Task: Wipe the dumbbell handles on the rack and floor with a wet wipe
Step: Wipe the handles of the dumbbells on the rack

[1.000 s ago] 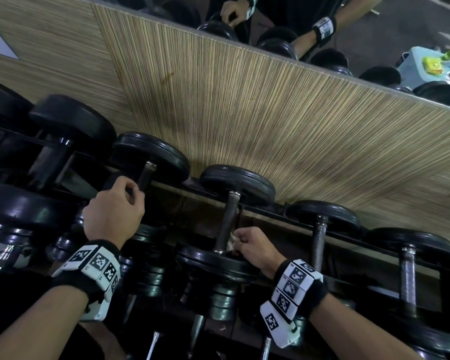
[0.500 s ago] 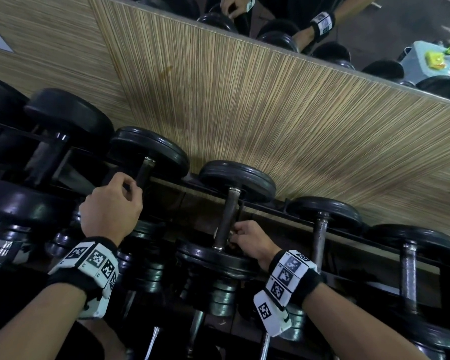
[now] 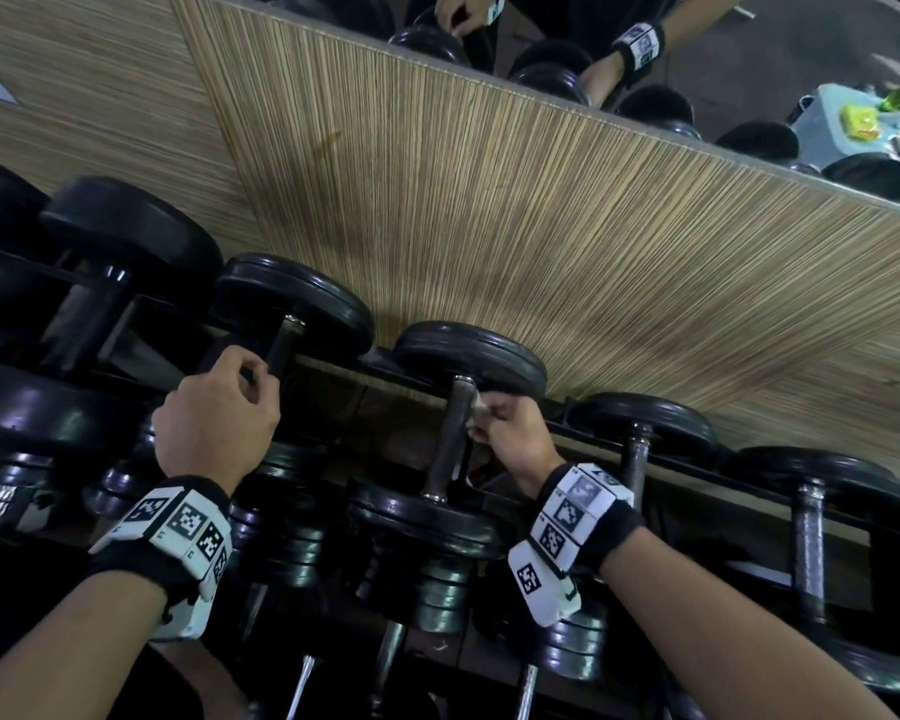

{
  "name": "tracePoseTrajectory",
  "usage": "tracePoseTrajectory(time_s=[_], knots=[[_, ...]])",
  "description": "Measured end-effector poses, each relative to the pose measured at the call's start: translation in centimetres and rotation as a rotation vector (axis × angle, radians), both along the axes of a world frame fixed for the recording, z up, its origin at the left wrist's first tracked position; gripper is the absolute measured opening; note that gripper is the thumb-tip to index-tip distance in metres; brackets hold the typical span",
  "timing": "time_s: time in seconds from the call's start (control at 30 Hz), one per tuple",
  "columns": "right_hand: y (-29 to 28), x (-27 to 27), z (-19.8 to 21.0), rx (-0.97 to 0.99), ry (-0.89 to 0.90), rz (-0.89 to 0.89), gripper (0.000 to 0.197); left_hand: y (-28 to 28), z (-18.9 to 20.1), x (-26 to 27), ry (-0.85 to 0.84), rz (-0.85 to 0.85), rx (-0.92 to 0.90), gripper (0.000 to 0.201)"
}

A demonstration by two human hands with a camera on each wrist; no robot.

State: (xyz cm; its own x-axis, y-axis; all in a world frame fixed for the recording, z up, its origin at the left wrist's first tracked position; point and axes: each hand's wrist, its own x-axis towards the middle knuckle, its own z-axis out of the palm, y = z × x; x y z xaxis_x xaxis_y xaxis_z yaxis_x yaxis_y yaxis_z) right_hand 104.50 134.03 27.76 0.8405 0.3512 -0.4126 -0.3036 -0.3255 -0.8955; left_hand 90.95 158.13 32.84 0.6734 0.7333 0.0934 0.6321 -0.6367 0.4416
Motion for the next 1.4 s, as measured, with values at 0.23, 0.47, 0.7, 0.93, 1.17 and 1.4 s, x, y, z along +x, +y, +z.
tracePoseTrajectory(time_s=[0.23, 0.47, 0.7, 0.93, 1.17, 1.4], knots=[[-2.2, -4.1, -0.6, -0.121, 0.181, 0.306, 0.032, 0.0, 0.0, 0.1, -0.012, 0.002, 0.001, 0.012], [-0.2, -0.4, -0.5, 0.013, 0.036, -0.024, 0.027, -0.2, 0.1, -0.1, -0.020, 0.007, 0.001, 0.011], [-1.7, -3.5, -0.6, -0.153, 0.133, 0.258, 0.024, -0.1, 0.1, -0.1, -0.012, 0.002, 0.003, 0.011], [-1.7, -1.5, 0.1, -0.100, -0.022, 0.064, 0.024, -0.2, 0.2, 0.0, -0.014, 0.012, -0.001, 0.011], [-1.7, -3.0, -0.5, -0.243, -0.265, 0.059, 0.009, -0.3, 0.4, 0.0, 0.005, 0.016, 0.003, 0.011], [-3.1, -4.9, 2.2, -0.230, -0.320, 0.229, 0.017, -0.1, 0.0, 0.0, 0.023, -0.002, 0.021, 0.011]])
